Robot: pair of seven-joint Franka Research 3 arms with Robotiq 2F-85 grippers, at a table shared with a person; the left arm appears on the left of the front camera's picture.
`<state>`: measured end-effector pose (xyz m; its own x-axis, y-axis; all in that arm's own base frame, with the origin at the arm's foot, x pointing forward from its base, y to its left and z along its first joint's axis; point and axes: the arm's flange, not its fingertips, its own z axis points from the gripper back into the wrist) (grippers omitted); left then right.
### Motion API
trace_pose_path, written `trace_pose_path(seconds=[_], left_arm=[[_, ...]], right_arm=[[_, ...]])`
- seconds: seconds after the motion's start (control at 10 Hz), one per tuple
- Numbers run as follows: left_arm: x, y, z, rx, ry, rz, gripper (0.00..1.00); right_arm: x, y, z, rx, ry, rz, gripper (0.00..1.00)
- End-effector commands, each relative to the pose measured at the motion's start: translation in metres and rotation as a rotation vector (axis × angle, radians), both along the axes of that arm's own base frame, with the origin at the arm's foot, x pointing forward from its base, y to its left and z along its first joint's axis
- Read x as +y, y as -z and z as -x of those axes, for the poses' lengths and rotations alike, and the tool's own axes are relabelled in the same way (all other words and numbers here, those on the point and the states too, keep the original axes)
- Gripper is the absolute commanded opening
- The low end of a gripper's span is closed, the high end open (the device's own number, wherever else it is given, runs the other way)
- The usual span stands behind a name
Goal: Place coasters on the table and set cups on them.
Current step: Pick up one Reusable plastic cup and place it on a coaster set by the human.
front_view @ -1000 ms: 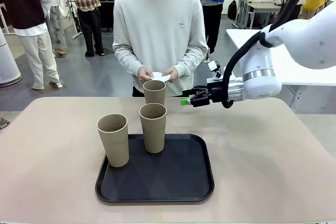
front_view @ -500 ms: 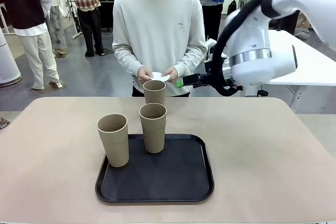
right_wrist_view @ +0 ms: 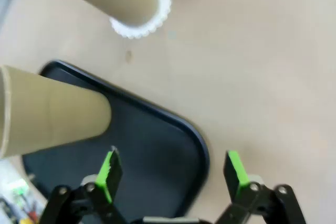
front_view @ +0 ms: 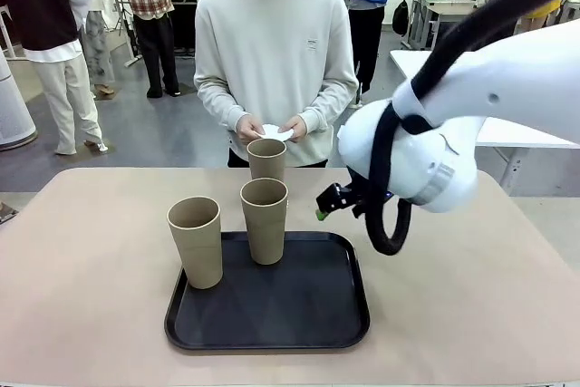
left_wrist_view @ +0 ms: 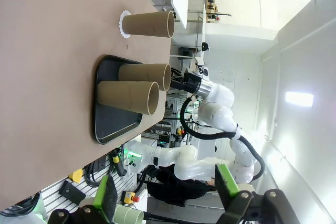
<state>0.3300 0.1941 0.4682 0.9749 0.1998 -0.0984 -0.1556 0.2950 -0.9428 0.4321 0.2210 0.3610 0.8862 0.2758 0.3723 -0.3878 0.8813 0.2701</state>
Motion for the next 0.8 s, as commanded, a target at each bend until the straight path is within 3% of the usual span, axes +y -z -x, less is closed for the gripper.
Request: trace_pose_path(seconds=[0.0,0.5,0.6,0.7], left_arm=[[0.0,-0.002,0.001,-0.01,-0.002,0.011,1.0],[0.0,-0.002,0.001,-0.01,-0.002,0.011,1.0],[0.0,-0.002,0.001,-0.01,-0.002,0.011,1.0],[0.0,-0.002,0.001,-0.01,-0.002,0.011,1.0]], right_arm=[[0.058,-0.132,-0.033,0.126,0.029,0.071,1.0],[0.054,-0.129,-0.028,0.347,0.002,0.213,1.0],[0.051,-0.151,-0.016,0.24,0.021,0.171,1.0],[0.051,-0.151,-0.016,0.24,0.021,0.171,1.0]])
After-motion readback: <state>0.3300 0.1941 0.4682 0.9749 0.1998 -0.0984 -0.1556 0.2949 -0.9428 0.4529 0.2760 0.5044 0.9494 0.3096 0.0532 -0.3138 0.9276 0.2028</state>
